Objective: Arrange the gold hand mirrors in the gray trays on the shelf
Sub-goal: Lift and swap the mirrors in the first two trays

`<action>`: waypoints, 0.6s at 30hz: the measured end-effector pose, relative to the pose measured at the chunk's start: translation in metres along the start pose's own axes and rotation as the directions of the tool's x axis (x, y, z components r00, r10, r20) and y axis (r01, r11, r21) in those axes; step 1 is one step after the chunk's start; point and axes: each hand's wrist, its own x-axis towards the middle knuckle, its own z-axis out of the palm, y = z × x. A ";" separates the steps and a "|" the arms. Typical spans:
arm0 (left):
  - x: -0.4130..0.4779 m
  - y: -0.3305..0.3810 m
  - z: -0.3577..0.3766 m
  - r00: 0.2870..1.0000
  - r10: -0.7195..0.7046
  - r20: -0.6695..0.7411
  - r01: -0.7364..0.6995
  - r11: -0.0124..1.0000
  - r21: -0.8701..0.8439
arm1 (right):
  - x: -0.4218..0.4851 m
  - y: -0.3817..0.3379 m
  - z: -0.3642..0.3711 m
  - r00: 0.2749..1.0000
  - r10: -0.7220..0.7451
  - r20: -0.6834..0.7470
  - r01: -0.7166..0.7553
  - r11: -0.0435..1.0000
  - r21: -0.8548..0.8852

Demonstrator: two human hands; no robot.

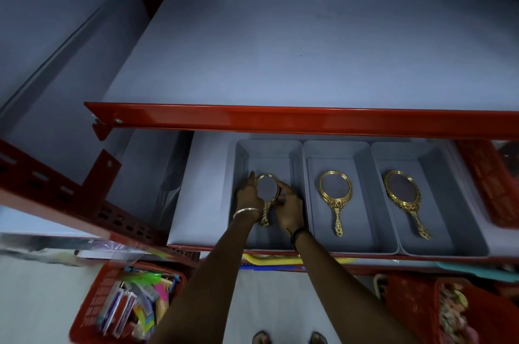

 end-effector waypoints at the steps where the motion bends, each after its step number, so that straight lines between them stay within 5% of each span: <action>1: 0.000 0.000 -0.001 1.000 -0.006 0.002 0.006 1.000 0.000 | -0.001 -0.002 0.001 1.000 -0.004 0.010 0.004 1.000 0.011; 11: 0.004 0.006 -0.009 0.988 0.000 -0.152 0.004 1.000 0.025 | -0.007 -0.018 -0.022 0.996 -0.063 0.067 0.076 0.974 -0.212; 18: -0.023 0.068 -0.004 0.949 0.022 -0.316 -0.150 0.910 -0.387 | -0.009 -0.012 -0.104 0.984 -0.097 -0.146 0.086 0.993 -0.076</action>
